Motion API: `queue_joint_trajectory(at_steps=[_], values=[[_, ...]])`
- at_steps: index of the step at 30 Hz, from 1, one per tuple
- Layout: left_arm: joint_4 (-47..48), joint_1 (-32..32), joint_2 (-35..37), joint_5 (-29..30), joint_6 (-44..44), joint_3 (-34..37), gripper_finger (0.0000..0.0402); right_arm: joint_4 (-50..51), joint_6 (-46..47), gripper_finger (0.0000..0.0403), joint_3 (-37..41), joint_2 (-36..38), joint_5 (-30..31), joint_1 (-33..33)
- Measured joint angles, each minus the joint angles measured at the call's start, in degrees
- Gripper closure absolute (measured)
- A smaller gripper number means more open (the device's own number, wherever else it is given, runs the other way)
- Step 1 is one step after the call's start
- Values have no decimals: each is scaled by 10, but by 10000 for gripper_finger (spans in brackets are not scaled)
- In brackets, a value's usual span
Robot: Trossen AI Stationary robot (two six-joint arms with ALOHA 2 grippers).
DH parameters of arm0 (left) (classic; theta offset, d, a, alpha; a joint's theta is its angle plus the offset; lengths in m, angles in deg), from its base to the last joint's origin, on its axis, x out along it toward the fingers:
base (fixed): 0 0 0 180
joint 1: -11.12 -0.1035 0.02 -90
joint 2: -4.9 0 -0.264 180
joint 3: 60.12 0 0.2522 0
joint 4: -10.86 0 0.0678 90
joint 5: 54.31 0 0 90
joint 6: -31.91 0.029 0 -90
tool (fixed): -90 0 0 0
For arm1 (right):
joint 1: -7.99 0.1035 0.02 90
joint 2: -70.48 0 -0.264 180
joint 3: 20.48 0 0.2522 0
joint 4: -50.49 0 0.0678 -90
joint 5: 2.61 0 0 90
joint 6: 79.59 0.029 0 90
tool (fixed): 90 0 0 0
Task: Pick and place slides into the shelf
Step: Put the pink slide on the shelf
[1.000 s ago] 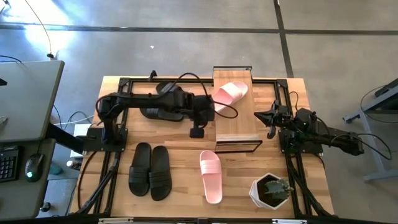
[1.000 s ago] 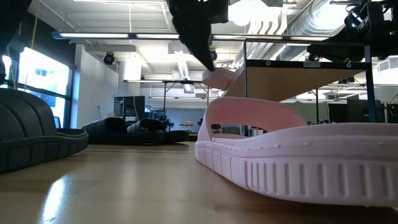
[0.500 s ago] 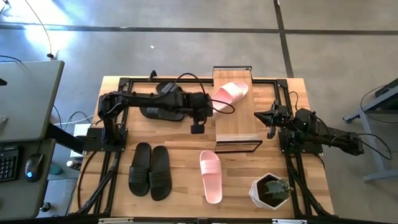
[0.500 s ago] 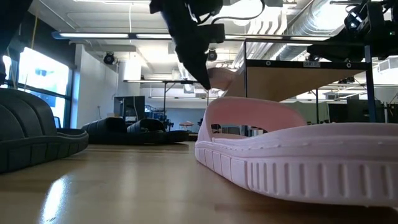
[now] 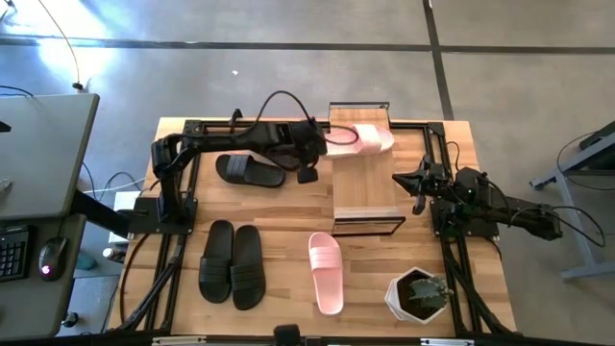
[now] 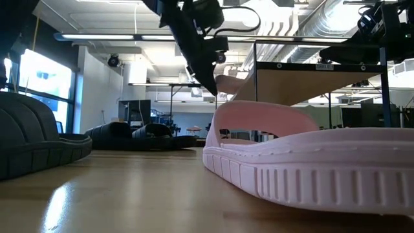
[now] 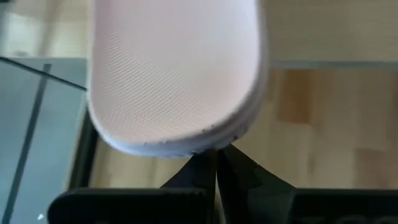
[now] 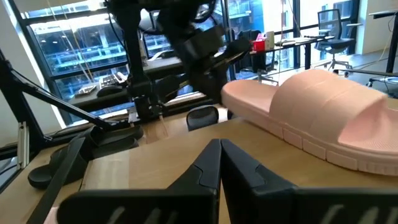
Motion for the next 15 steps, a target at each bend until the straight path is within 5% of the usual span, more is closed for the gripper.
queue_joint_trajectory(at_steps=[8,15], values=[[-31,-43,0,-61,25,0,399,0,1,402,0,0,0,0],[0,-53,0,-28,52,0,399,0,1,402,0,0,0,0]])
